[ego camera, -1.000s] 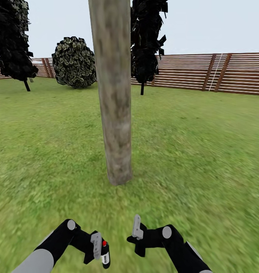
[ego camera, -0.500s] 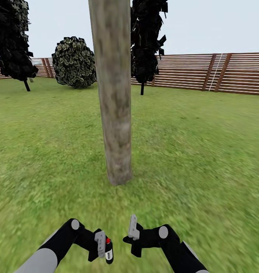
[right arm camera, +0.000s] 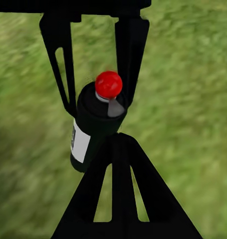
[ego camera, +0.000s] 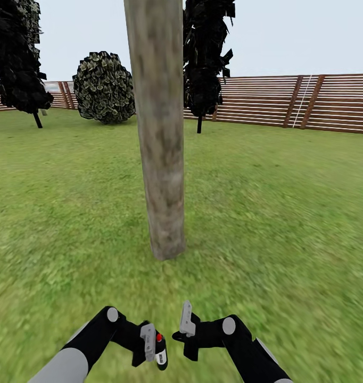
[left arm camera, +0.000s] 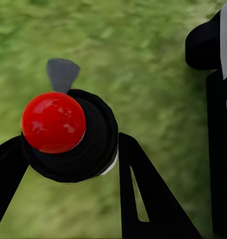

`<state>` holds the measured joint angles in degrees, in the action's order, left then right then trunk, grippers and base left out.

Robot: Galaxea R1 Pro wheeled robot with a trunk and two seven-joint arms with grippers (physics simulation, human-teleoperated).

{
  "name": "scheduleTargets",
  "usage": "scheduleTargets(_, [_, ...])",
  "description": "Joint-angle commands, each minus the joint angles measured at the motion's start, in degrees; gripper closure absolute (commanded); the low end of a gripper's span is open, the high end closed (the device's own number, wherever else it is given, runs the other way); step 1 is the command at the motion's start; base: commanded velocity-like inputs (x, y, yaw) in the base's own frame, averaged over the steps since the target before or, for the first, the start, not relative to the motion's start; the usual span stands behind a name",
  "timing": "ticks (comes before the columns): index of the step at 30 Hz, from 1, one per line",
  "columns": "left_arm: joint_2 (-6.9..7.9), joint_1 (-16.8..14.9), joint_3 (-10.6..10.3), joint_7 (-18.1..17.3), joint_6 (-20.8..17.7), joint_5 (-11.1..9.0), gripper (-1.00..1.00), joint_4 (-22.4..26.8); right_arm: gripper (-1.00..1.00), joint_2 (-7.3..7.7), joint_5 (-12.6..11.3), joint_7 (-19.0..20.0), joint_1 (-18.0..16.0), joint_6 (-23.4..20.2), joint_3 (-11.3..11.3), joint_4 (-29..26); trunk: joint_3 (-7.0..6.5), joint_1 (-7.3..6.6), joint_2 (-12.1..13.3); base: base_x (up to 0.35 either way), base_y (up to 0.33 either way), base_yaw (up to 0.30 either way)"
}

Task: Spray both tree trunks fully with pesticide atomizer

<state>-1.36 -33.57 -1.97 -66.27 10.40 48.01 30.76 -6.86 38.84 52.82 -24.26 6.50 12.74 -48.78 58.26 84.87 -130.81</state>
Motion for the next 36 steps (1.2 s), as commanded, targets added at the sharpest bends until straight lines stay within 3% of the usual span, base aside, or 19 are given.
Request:
scheduleTargets(1, [-0.15,0.0,-0.02,0.0,0.02,-0.01,1.0,0.0,1.0,0.0,0.0,0.0,0.0,0.0,0.0,0.0,0.0,0.0,0.0,0.0,0.0,0.0])
scheduleTargets(16, [-0.81,0.0,-0.07,-0.45,0.41,-0.08,1.0,-0.17,1.0,0.0,0.0,-0.17,0.0,0.0,0.0,0.0,0.0,0.0,0.0,0.0,0.0,0.0])
scheduleTargets(23, [-1.16,-0.04,-1.81,-0.52,2.13,-0.28,1.0,-0.24,1.0,0.0,0.0,-0.18,0.0,0.0,0.0,0.0,0.0,0.0,0.0,0.0,0.0,0.0])
scheduleTargets(36, [-2.23,-0.09,-1.99,-0.07,2.26,-0.58,1.0,-0.18,1.0,0.0,0.0,-0.18,0.0,0.0,0.0,0.0,0.0,0.0,0.0,0.0,0.0,0.0])
